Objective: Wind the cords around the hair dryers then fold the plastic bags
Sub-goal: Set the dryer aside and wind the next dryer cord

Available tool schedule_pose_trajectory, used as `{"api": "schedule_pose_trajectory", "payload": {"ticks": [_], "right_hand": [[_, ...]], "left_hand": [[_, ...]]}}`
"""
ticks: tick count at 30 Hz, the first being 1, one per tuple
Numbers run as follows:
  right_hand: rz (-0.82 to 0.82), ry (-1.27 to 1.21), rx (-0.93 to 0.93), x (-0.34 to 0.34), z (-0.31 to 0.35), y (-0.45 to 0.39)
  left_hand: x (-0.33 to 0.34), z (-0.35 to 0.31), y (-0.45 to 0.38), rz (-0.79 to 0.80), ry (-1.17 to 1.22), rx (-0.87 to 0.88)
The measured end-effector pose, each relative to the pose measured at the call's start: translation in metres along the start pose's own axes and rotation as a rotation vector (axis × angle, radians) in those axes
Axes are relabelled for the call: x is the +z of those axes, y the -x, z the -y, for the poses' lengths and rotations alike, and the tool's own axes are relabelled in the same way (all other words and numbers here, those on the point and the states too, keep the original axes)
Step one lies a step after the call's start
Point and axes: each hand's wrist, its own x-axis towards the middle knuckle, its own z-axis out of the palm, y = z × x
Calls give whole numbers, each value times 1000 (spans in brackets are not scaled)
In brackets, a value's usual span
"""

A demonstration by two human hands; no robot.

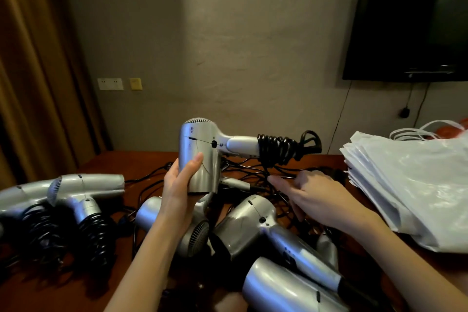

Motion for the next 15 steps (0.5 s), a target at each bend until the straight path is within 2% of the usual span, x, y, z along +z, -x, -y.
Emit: {"api": "schedule_pose_trajectory", "payload": {"ticks": [2,6,9,11,14,15], "right_hand": [[4,-77,-20,2,1,0],[196,-366,-109,4,2,-7],[258,-378,-123,-8,1,-10],[230,-307,-61,-10,0,-8],[332,-241,229,7,-22,-4],[305,-192,251,10,-24,-5]], "left_hand": [[-1,-1,0,42,-12,-36],[-4,-2,1,106,17,-95],[-3,-3,2,152,22,-138],[-2,-4,3,179,12,-153],[-1,-5,5,204,-18,-156],[-1,-5,6,215,-25,-158]]}}
